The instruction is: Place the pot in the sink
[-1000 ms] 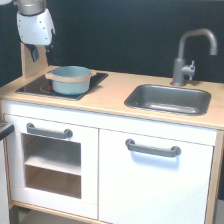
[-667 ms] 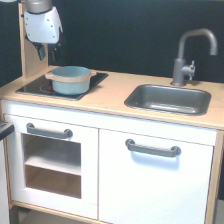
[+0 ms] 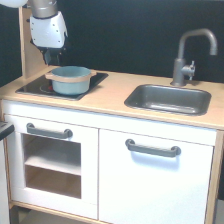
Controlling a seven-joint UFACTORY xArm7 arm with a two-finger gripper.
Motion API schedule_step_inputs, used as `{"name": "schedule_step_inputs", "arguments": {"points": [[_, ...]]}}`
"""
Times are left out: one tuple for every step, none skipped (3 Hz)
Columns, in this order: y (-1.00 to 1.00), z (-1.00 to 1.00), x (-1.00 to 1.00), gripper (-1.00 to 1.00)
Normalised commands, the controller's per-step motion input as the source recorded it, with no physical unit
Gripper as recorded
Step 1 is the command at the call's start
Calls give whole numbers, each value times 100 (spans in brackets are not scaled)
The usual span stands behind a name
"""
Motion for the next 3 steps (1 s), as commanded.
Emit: {"name": "schedule_step_inputs", "arguments": {"points": [[24,-94,-12,100],[12,-80,5,82],[12,-55,10,-82]]}}
